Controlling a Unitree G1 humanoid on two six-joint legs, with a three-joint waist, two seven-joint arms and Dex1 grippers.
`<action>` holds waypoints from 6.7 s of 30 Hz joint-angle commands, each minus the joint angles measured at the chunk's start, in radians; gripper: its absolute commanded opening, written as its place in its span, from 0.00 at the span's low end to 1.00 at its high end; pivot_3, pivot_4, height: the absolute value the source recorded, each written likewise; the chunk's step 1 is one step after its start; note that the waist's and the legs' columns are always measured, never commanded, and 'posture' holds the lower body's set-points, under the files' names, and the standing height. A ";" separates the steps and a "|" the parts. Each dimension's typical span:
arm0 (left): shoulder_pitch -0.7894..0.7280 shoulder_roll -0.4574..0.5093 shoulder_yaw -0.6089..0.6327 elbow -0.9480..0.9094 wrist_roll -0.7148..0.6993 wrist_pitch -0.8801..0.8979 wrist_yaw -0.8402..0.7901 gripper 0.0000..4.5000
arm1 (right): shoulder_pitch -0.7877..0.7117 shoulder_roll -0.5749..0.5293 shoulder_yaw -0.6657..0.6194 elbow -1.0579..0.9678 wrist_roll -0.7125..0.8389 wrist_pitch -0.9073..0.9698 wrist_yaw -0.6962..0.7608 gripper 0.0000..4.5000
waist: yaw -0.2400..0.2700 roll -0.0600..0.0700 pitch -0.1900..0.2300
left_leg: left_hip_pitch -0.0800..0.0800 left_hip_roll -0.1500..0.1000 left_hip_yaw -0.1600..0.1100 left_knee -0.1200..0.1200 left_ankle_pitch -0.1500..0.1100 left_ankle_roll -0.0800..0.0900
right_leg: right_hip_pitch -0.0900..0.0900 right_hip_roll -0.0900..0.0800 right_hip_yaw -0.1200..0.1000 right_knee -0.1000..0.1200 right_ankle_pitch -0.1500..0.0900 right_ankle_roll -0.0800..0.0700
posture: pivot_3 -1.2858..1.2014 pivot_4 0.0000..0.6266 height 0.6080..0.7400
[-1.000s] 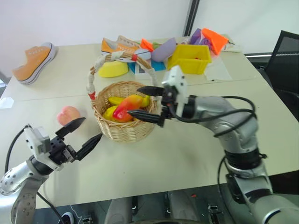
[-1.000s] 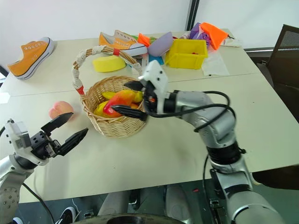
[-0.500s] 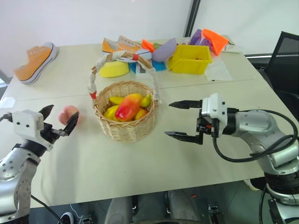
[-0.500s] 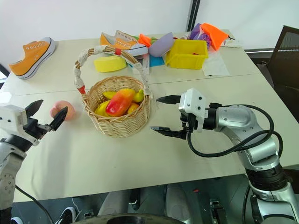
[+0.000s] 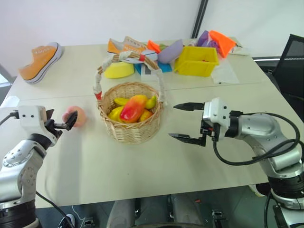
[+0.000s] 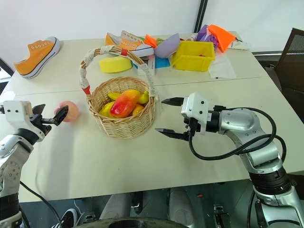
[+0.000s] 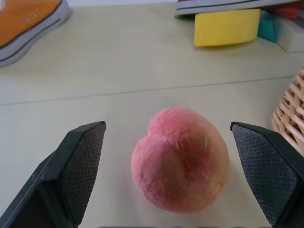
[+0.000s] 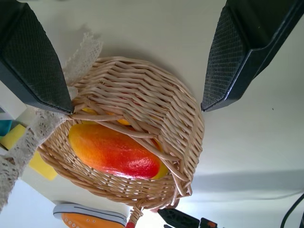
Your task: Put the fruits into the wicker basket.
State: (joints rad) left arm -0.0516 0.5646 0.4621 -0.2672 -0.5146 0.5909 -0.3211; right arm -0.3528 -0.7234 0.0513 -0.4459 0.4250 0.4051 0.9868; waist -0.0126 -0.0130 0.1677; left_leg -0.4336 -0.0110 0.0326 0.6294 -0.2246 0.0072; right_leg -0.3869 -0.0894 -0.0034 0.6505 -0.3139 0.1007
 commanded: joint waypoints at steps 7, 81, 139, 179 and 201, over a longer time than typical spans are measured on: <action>-0.080 0.019 -0.052 0.080 0.020 0.006 -0.050 1.00 | -0.019 0.017 0.007 -0.025 -0.006 -0.014 -0.021 0.99 | 0.000 0.000 0.000 | 0.000 0.000 0.000 0.000 0.000 0.000 | 0.000 0.000 0.000 0.000 0.000 0.000 | 0.52 0.24 1.00; 0.062 0.090 0.040 -0.446 -0.441 -0.056 -0.271 0.97 | -0.135 0.129 -0.059 0.090 0.084 0.090 -0.222 1.00 | -0.002 0.000 -0.001 | 0.002 0.003 0.000 0.004 0.000 0.001 | 0.005 0.004 -0.001 0.000 0.003 0.003 | 0.52 0.24 1.00; 0.136 0.040 -0.033 -0.299 -0.408 -0.171 -0.431 1.00 | -0.081 0.098 -0.401 0.206 0.082 0.024 -0.294 0.00 | -0.002 0.000 0.000 | 0.005 0.003 0.002 -0.002 0.000 -0.001 | 0.005 0.002 0.000 -0.003 0.001 -0.003 | 0.52 0.24 1.00; -0.104 -0.066 -0.325 -0.042 -0.178 -0.267 -0.573 1.00 | 0.584 0.280 -0.794 -0.063 0.167 -0.192 -0.480 0.99 | 0.024 0.002 -0.001 | 0.008 0.003 0.002 0.001 0.000 0.002 | 0.011 0.004 -0.001 -0.003 0.002 0.002 | 0.52 0.24 1.00; 0.185 0.000 -0.033 -0.122 -0.033 -0.335 -0.331 1.00 | 0.070 0.153 0.009 0.093 0.079 -0.067 -0.141 0.99 | 0.000 0.002 -0.001 | 0.007 0.003 0.001 0.001 -0.001 0.001 | 0.010 0.001 0.000 -0.006 0.000 -0.003 | 0.52 0.24 1.00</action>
State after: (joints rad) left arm 0.1248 0.5652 0.3843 -0.3417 -0.5529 0.2728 -0.6778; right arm -0.2635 -0.5732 0.0608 -0.3621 0.5129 0.3763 0.8170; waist -0.0127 -0.0114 0.1671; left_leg -0.4265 -0.0079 0.0340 0.6299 -0.2256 0.0087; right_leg -0.3772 -0.0882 -0.0036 0.6443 -0.3134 0.0977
